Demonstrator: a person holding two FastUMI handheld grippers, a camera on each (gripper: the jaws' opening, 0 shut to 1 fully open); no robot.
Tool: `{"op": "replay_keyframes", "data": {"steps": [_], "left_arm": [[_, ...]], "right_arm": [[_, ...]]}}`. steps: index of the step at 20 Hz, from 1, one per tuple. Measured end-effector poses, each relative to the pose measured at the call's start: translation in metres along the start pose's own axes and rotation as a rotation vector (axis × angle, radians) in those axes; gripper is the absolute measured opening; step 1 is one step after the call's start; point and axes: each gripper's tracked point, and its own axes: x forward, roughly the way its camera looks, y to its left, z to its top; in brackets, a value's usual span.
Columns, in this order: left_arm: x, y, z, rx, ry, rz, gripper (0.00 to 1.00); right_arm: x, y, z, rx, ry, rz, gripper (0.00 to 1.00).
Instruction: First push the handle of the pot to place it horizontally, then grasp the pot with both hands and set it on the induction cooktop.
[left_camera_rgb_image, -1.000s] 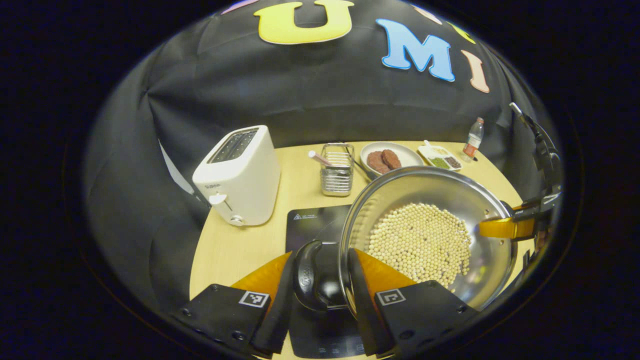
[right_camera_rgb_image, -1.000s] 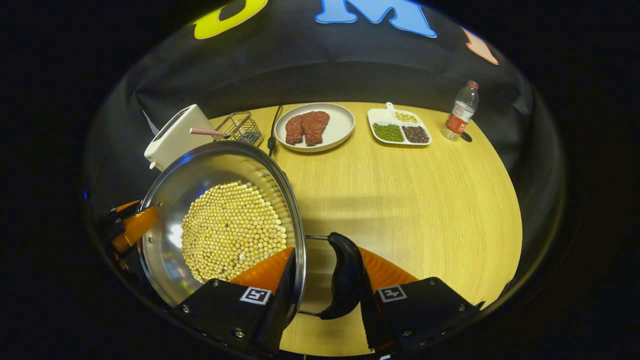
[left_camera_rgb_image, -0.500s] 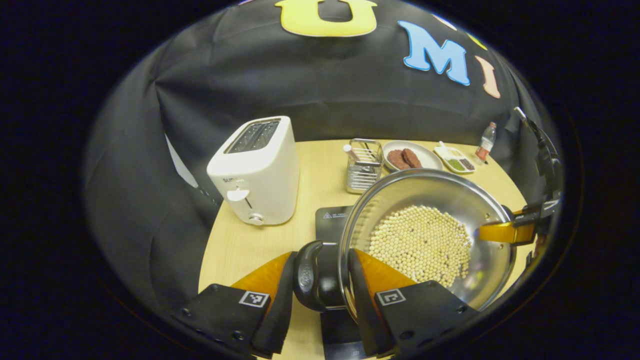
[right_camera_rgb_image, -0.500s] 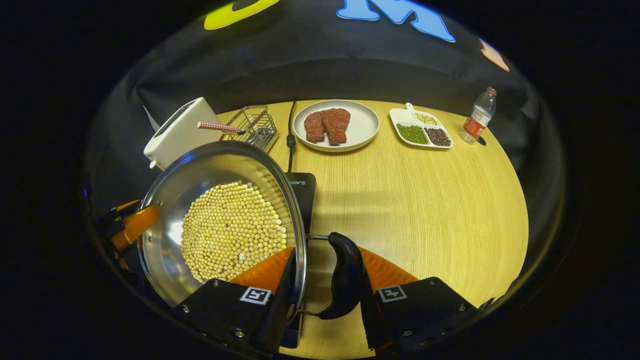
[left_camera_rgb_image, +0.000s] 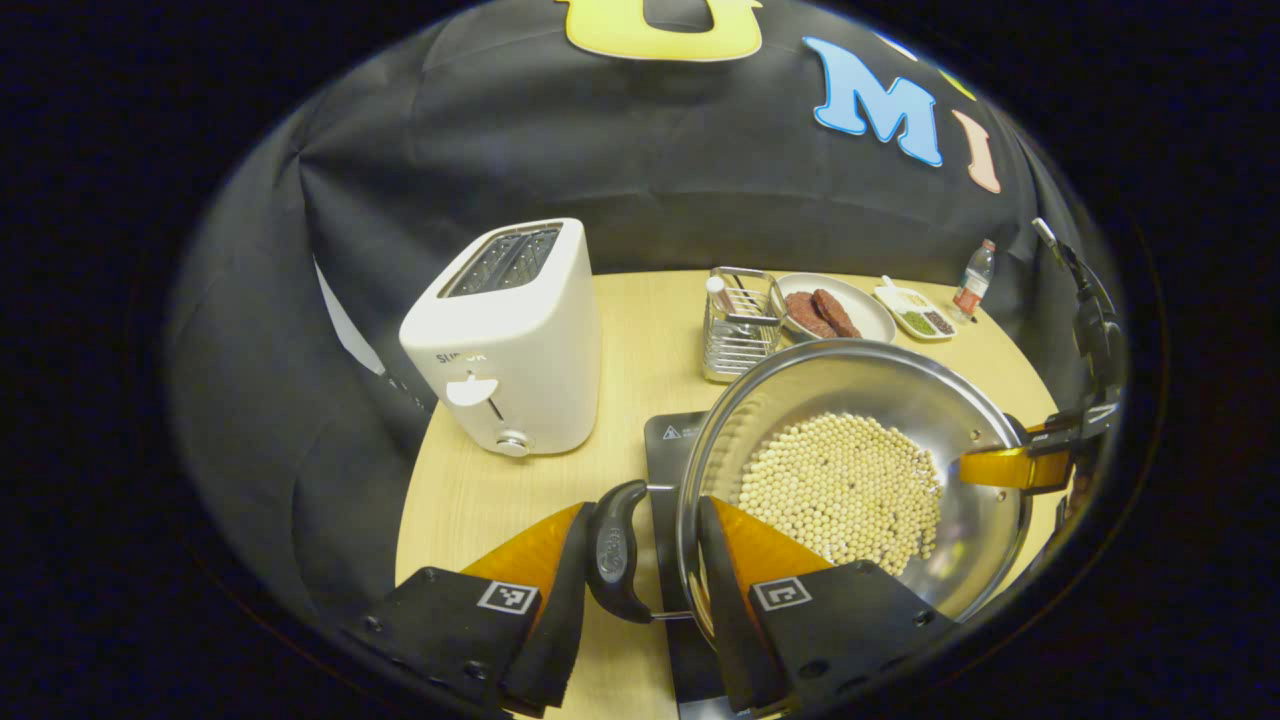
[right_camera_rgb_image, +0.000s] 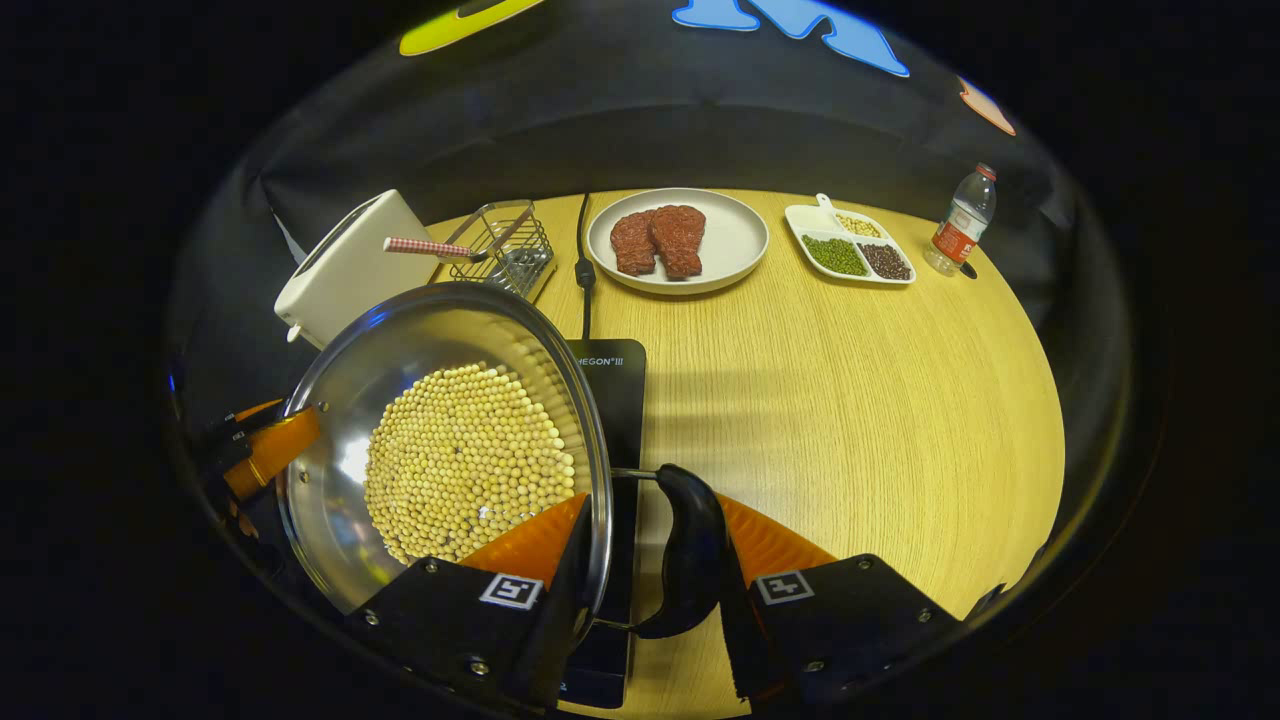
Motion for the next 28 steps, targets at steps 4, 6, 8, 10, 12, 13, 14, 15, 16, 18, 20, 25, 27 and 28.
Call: {"op": "replay_keyframes", "data": {"steps": [4, 6, 8, 10, 12, 13, 14, 15, 16, 18, 20, 25, 27, 28], "left_arm": [[-0.004, 0.004, -0.001, -0.020, -0.025, 0.000, 0.61], [-0.006, 0.007, 0.004, -0.049, -0.081, 0.004, 0.65], [-0.014, 0.014, 0.011, -0.092, -0.131, 0.023, 0.73], [-0.027, 0.026, 0.018, -0.136, -0.183, 0.062, 0.82], [-0.051, 0.041, 0.029, -0.180, -0.246, 0.109, 0.91], [-0.066, 0.048, 0.037, -0.199, -0.284, 0.126, 0.92], [-0.082, 0.050, 0.045, -0.210, -0.321, 0.142, 0.92], [-0.098, 0.051, 0.053, -0.221, -0.354, 0.159, 0.95], [-0.112, 0.046, 0.060, -0.218, -0.383, 0.169, 0.95], [-0.142, 0.026, 0.076, -0.187, -0.443, 0.180, 0.95], [-0.168, -0.007, 0.095, -0.168, -0.490, 0.165, 0.95], [-0.252, -0.099, 0.157, -0.170, -0.639, 0.111, 0.95], [-0.276, -0.141, 0.183, -0.135, -0.703, 0.089, 0.94], [-0.287, -0.160, 0.193, -0.118, -0.724, 0.084, 0.95]], "right_arm": [[-0.001, 0.000, -0.001, 0.006, -0.014, 0.006, 0.63], [-0.001, 0.000, 0.000, 0.017, -0.033, 0.017, 0.63], [-0.002, -0.004, 0.000, -0.017, -0.059, -0.003, 0.65], [-0.012, -0.005, 0.006, -0.032, -0.101, -0.007, 0.83], [-0.024, -0.006, 0.017, -0.006, -0.167, 0.005, 0.96], [-0.034, -0.006, 0.024, 0.004, -0.206, 0.020, 0.96], [-0.047, -0.005, 0.033, 0.012, -0.258, 0.037, 0.96], [-0.062, -0.007, 0.044, 0.016, -0.313, 0.044, 0.96], [-0.079, -0.013, 0.054, 0.013, -0.367, 0.044, 0.96], [-0.116, -0.025, 0.073, -0.001, -0.471, 0.031, 0.95], [-0.157, -0.037, 0.088, -0.017, -0.563, 0.016, 0.95], [-0.266, -0.075, 0.120, -0.050, -0.800, 0.005, 0.95], [-0.309, -0.096, 0.128, -0.056, -0.886, -0.015, 0.95], [-0.330, -0.107, 0.130, -0.065, -0.923, -0.023, 0.95]]}}
